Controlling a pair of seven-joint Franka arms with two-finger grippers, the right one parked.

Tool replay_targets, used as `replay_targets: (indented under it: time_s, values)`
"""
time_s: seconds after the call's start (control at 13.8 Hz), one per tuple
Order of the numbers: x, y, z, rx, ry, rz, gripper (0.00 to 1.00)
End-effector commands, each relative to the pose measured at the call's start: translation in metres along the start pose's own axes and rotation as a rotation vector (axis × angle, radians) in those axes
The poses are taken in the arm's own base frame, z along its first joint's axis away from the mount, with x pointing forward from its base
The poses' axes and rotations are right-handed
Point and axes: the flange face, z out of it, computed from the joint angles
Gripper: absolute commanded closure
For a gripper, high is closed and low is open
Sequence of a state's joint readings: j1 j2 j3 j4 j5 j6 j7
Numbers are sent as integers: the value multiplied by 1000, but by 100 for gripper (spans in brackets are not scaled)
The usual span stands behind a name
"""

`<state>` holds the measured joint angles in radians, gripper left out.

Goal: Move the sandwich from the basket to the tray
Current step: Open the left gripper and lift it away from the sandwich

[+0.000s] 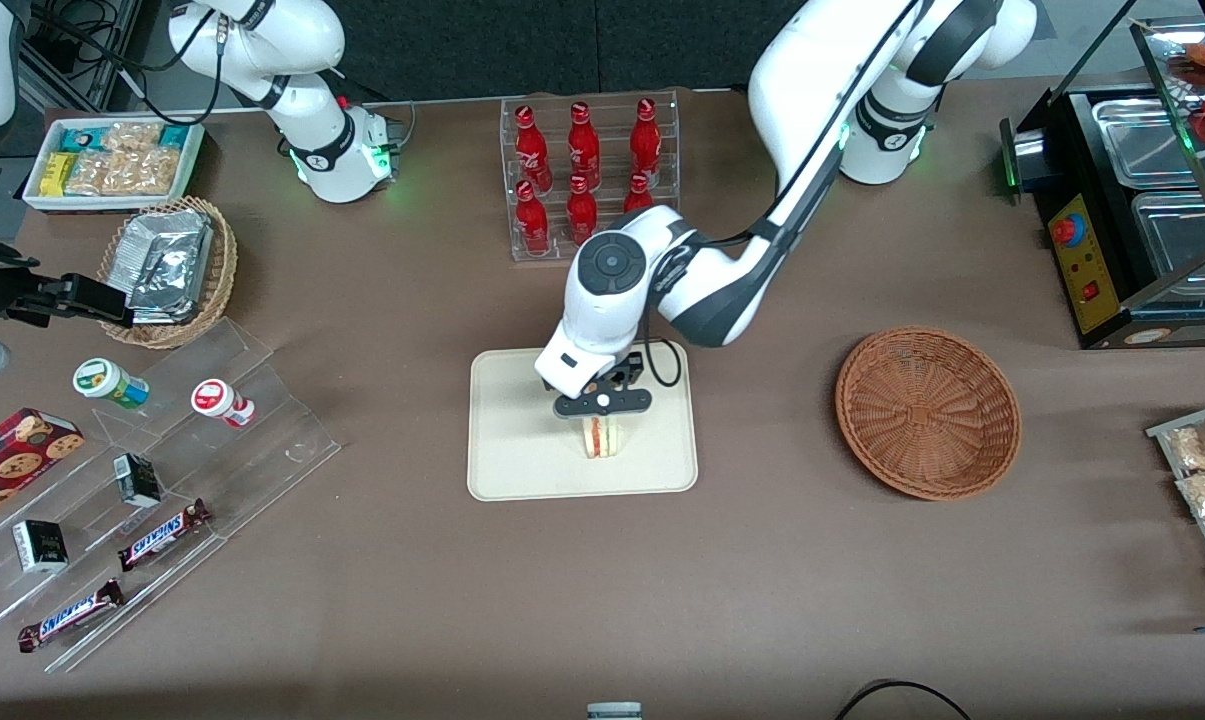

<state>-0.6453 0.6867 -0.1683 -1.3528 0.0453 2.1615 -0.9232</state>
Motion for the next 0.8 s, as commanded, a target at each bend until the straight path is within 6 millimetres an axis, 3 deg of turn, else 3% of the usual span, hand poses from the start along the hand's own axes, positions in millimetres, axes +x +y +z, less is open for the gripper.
replay_targets:
  time_s: [0.0, 0.14, 0.29, 0.43, 0.72]
  values:
    - [13, -17, -61, -8, 3, -45, 1]
    - [16, -30, -101, -19, -24, -85, 1]
    - [28, -62, -148, 18, -41, -141, 1]
    - [40, -103, -198, 62, -43, -173, 1]
    - [62, -204, -279, 135, -85, -154, 1]
